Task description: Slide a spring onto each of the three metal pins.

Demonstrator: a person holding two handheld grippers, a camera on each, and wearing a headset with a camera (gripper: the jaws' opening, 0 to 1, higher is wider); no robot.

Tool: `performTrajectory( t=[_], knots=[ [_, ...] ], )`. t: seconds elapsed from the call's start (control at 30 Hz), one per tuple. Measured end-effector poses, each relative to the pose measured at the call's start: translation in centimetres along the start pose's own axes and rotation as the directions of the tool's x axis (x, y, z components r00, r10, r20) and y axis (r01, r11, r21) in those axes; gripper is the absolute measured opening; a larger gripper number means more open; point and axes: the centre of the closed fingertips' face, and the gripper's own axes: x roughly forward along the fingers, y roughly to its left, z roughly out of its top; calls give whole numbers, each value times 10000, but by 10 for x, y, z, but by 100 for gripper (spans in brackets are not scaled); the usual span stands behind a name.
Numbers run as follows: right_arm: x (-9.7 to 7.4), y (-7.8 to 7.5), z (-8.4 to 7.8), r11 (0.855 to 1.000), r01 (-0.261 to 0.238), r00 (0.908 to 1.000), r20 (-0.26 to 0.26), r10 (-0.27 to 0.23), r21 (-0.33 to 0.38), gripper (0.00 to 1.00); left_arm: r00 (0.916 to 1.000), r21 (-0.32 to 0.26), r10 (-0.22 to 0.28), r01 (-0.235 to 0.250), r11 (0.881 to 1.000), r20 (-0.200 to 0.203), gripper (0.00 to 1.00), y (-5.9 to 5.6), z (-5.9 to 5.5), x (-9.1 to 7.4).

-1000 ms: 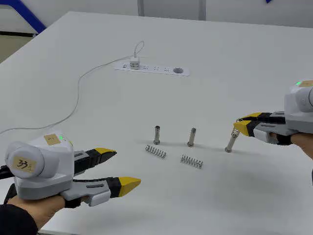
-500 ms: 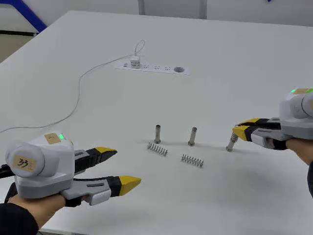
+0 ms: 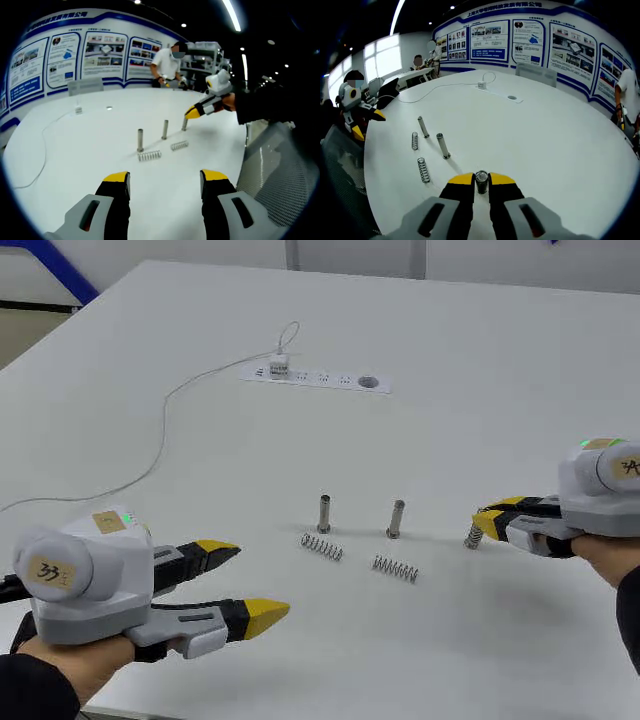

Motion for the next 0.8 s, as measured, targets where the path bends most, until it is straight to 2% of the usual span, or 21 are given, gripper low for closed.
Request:
performTrajectory(
  t=[0.47,0.8],
  knots=[
    [4,-2,-11,9999,158,9989,-446,-156,35,13,10000,12,-16,16,10000,-15,57,0,0,-1],
    [-2,0,-23,9998,169,9973,-718,-165,47,14,10000,23,-28,28,10000,14,58,-1,1,-1]
  ],
)
